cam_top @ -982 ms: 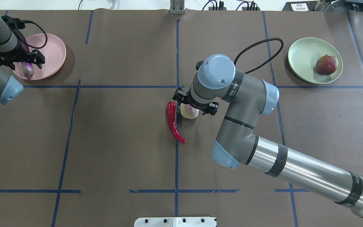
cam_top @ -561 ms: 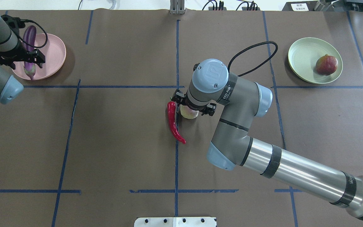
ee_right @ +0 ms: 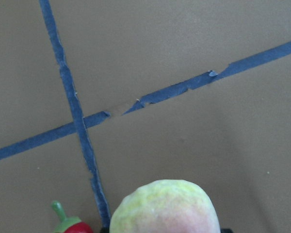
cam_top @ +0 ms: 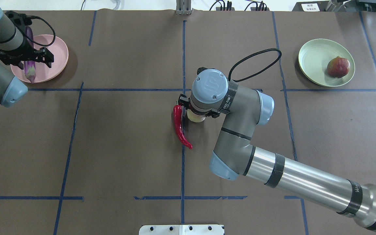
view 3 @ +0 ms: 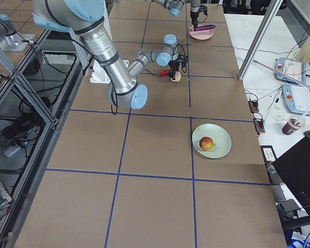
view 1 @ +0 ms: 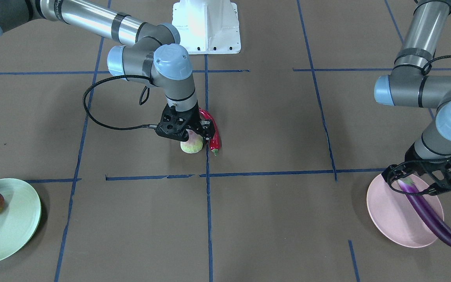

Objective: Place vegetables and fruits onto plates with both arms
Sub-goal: 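Grasp the pale pink peach with right gripper while left gripper releases eggplant, then carry peach to green plate with right gripper while left gripper grasps red chili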

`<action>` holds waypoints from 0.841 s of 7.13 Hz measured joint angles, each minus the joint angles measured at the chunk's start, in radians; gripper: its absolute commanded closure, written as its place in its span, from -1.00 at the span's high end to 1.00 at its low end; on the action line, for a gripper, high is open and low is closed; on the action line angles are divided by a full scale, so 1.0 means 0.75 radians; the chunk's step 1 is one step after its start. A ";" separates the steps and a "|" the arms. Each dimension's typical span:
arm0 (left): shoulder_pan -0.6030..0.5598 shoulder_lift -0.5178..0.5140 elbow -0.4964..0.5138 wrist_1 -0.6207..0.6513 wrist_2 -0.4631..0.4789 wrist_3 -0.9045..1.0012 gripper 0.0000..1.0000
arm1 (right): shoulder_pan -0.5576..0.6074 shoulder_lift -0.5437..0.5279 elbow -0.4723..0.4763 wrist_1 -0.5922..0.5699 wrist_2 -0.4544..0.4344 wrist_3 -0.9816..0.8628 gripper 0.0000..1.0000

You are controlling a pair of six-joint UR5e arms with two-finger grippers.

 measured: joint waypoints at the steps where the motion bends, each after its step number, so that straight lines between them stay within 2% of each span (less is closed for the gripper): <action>1: 0.033 -0.022 -0.042 -0.006 -0.073 -0.052 1.00 | 0.023 -0.040 0.065 -0.001 -0.002 -0.012 -0.98; 2: 0.095 -0.053 -0.092 -0.007 -0.113 -0.127 1.00 | 0.081 -0.098 0.136 -0.003 0.021 -0.071 -0.98; 4: 0.255 -0.139 -0.155 -0.005 -0.132 -0.273 1.00 | 0.261 -0.230 0.196 -0.001 0.102 -0.367 -1.00; 6: 0.382 -0.246 -0.168 0.002 -0.127 -0.365 1.00 | 0.476 -0.328 0.140 -0.003 0.167 -0.645 -1.00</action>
